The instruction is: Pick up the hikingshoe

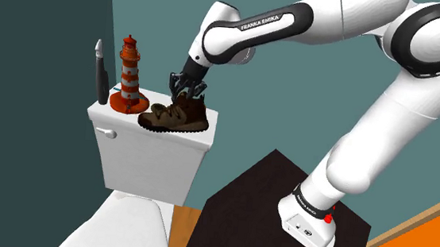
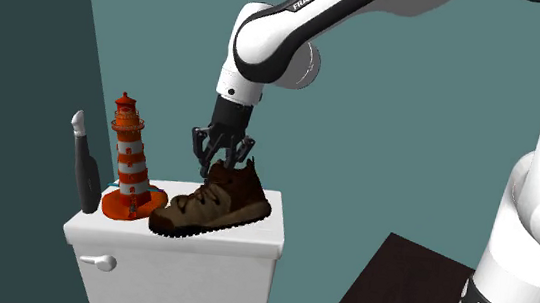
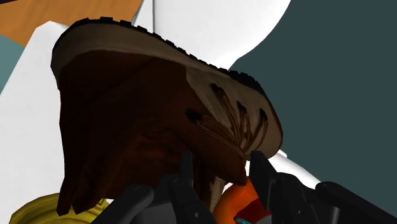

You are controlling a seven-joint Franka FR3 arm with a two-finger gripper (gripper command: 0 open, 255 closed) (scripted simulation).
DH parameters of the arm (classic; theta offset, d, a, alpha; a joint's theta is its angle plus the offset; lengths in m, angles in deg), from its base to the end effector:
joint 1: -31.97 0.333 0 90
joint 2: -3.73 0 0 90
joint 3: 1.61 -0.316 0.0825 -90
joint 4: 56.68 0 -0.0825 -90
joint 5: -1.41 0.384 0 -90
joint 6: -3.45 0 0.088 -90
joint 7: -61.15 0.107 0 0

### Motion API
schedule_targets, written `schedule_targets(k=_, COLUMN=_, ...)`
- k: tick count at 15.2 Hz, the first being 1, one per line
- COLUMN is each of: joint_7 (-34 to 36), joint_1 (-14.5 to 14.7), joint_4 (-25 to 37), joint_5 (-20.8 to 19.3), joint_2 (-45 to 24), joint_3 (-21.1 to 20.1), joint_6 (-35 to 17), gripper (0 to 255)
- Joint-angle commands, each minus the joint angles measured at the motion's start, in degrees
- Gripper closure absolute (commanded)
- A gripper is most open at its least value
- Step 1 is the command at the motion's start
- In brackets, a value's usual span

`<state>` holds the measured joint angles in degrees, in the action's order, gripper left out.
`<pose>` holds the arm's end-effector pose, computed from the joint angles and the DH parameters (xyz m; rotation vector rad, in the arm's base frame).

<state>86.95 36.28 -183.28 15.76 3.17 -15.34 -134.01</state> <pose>0.5199 0.1711 0.3928 -2.8639 0.4408 -0.1395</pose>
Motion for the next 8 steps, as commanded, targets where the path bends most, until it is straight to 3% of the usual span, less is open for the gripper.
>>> schedule_targets(k=1, joint_7=0.21, joint_1=-0.07, joint_4=0.82, joint_5=-0.09, joint_2=0.78, joint_3=0.07, joint_6=1.44, gripper=255)
schedule_targets(k=8, joint_7=0.86, joint_1=-0.22, joint_4=2.9, joint_5=-0.36, joint_2=2.61, joint_3=0.22, joint_6=5.3, gripper=255)
